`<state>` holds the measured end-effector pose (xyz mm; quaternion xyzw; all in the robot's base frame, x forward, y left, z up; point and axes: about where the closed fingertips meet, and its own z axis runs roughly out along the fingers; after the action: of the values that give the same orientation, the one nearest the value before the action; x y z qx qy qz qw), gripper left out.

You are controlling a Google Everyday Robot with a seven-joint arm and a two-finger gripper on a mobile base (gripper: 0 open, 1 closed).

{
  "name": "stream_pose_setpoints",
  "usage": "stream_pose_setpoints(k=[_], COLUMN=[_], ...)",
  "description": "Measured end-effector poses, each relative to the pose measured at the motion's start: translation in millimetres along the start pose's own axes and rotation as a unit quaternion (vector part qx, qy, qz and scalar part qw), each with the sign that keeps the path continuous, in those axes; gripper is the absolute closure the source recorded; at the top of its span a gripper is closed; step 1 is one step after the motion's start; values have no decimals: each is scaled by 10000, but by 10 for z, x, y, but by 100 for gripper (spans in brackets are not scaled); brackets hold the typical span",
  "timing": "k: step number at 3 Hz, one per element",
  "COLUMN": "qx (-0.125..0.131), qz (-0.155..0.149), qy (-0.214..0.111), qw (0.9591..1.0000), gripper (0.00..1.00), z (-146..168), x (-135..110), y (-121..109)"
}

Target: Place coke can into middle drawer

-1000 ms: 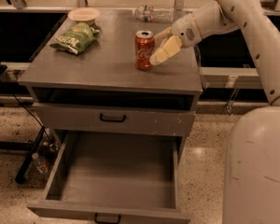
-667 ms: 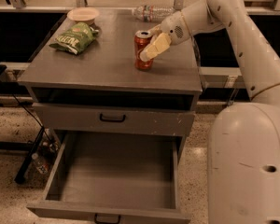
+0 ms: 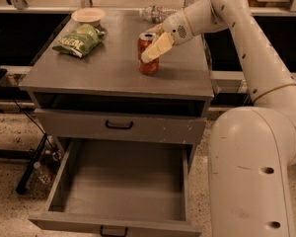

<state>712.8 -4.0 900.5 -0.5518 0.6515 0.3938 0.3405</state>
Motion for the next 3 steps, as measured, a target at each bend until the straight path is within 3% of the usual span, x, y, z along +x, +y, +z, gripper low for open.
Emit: stream_pose_setpoints(k=[1,2,3], qx=[-361,-361,-361], qz=[51,51,51], qy=[71,71,71], qw=[9993,9993,9993], gripper=[0,0,19], z=[304,304,304], x=[61,61,61], y=[15,15,15])
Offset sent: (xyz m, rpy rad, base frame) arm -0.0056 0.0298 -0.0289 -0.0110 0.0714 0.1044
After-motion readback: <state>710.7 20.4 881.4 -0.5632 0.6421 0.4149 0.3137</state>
